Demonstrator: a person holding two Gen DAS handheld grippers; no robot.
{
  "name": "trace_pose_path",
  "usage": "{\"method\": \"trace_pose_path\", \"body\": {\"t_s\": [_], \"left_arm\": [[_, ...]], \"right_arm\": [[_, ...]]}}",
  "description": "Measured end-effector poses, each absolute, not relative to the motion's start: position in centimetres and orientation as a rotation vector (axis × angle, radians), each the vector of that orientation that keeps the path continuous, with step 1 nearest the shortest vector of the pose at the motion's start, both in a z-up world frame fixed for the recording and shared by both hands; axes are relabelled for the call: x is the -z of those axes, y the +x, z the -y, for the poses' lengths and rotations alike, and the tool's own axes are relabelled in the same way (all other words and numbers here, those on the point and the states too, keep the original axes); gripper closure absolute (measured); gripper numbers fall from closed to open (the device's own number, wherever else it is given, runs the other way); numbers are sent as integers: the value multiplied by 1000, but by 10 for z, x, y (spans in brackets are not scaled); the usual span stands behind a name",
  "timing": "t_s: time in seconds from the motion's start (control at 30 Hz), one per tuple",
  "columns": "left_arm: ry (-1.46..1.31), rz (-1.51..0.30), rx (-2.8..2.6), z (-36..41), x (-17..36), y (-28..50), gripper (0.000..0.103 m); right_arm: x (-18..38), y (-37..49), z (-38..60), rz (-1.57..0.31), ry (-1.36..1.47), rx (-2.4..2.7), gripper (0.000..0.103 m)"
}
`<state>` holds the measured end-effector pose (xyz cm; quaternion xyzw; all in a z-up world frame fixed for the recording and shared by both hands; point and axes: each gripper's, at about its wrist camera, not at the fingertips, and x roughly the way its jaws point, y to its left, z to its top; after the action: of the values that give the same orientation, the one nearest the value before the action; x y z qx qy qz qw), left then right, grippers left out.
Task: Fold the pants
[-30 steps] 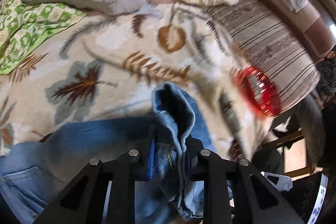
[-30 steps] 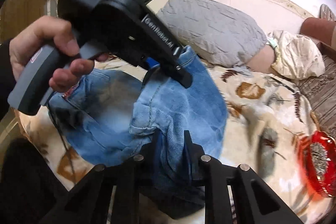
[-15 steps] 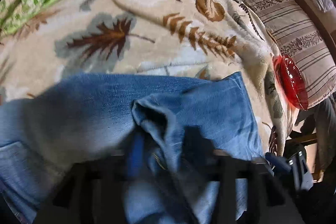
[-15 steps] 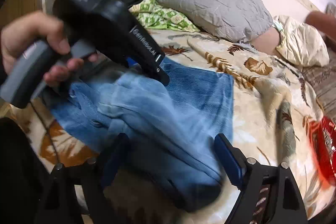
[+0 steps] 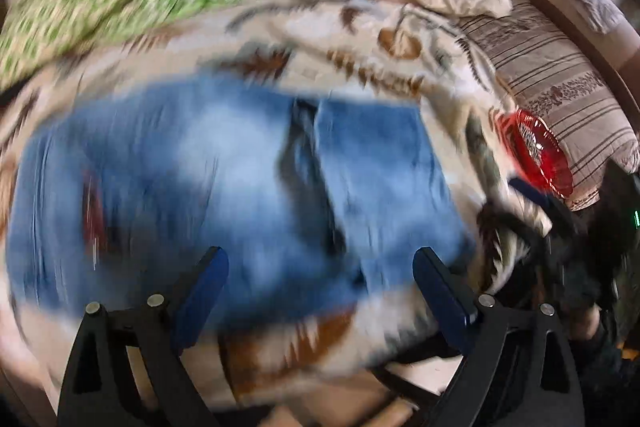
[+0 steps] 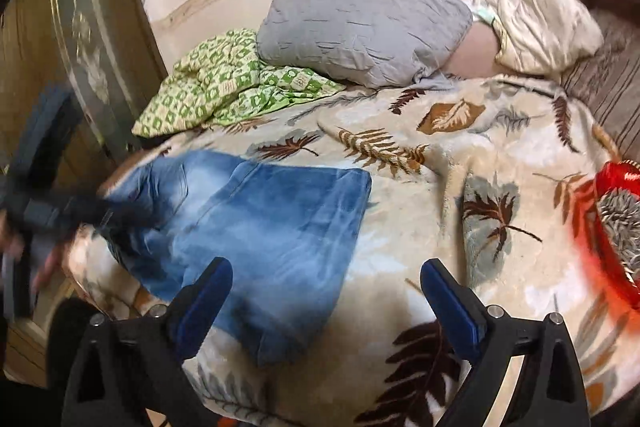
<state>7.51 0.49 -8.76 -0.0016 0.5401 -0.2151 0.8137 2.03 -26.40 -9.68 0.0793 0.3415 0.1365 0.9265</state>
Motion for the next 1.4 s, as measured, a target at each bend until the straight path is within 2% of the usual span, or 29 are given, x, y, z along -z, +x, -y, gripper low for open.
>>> {"method": "trace_pose_path", "body": {"t_s": [0.13, 0.2, 0.33, 0.6, 0.67, 0.73, 0.97, 1.03, 1.1, 1.17, 1.23, 1.3, 1.37, 1.4], "left_arm": [[-74, -1185, 430, -19, 80, 40, 9], [-103, -1201, 427, -19, 78, 31, 6], [-142, -1195, 396, -2, 101, 44, 6], [-567, -1178, 297, 6, 155, 63, 6], [-663, -1119, 275, 3, 159, 59, 0], [-745, -1056, 261, 4, 161, 61, 0], [-696, -1054, 183, 19, 164, 75, 0], [-682, -1066, 185, 12, 166, 73, 10], [-674, -1082, 179, 6, 165, 74, 28], [-677, -1095, 182, -4, 167, 74, 38], [-702, -1097, 184, -10, 169, 73, 42], [-721, -1099, 190, -14, 171, 74, 46], [-749, -1100, 190, -19, 173, 72, 52], [-768, -1101, 190, -21, 175, 71, 54]], "right_arm": [[97, 33, 270, -700, 210, -326, 7], [97, 37, 269, -702, 221, -334, 7], [96, 40, 267, -705, 225, -356, 7], [97, 49, 276, -732, 246, -354, 6], [96, 52, 279, -731, 250, -351, 6], [96, 55, 281, -734, 247, -345, 6], [100, 68, 277, -760, 259, -357, 6], [102, 74, 274, -769, 258, -367, 6], [106, 83, 269, -784, 260, -383, 7], [113, 94, 263, -809, 260, -397, 7], [125, 107, 257, -854, 271, -403, 7], [139, 118, 252, -893, 300, -430, 19], [153, 125, 243, -928, 312, -471, 53], [154, 124, 240, -913, 286, -457, 63]]}}
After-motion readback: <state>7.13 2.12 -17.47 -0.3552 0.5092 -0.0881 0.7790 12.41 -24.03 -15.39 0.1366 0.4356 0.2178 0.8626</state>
